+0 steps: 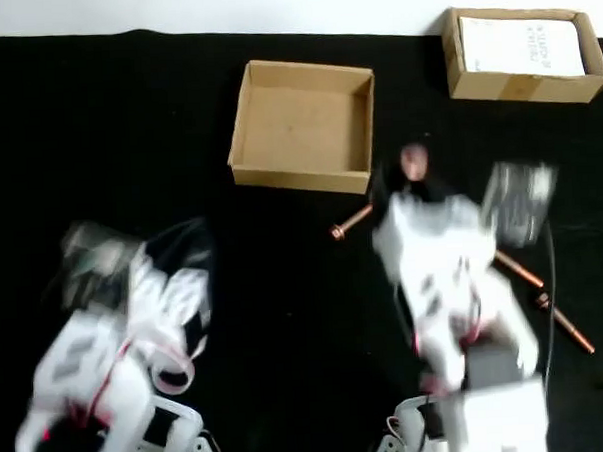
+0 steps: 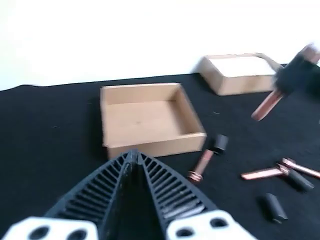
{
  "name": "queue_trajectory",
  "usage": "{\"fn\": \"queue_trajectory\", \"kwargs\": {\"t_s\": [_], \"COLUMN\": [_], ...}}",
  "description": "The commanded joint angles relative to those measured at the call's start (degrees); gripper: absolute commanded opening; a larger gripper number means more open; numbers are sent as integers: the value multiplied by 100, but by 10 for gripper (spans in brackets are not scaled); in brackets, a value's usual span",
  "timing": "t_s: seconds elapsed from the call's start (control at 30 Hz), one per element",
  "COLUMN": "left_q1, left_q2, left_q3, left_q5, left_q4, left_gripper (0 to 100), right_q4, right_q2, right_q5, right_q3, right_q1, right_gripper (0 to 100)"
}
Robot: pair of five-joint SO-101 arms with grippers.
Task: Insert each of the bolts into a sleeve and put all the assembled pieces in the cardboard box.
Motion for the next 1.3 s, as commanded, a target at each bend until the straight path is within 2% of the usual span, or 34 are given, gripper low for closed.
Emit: {"fn": "queue_trajectory", "kwargs": {"t_s": [0.0, 0.07, 0.2, 0.43, 0.5, 0.6, 0.77, 1.0, 1.17, 1.27], "left_q1": [-725, -1191, -1956, -2747, -2835, -2914, -3108, -3143, -3143, -3143], "left_q2": [-884, -699, -602, -716, -725, -725, -734, -743, -743, -734], "left_q3": [910, 1200, 1974, 3899, 3881, 3890, 3890, 3890, 3890, 3890], "left_q5": [35, 53, 62, 79, 229, 826, 1354, 1336, 1336, 1336], "left_q4": [-18, -281, -1415, -3297, -3226, -2936, -2040, -2145, -2145, -2145], "left_gripper": [9, 9, 9, 9, 9, 9, 13, 14, 14, 14], "right_q4": [4, -13, -13, -576, -796, -963, -813, 180, 637, 1244], "right_q2": [1631, 2466, 4066, 6563, 7231, 8119, 8989, 9112, 8901, 8295], "right_q5": [431, 949, 2057, 4000, 4563, 5222, 6057, 6198, 6119, 5758], "right_q3": [-1455, -1956, -2905, -4664, -5112, -5710, -6185, -6176, -6264, -6237], "right_q1": [48, 31, -180, -418, -435, -479, -558, -769, -804, -804], "right_gripper": [6, 6, 6, 6, 6, 6, 10, 127, 134, 134]}}
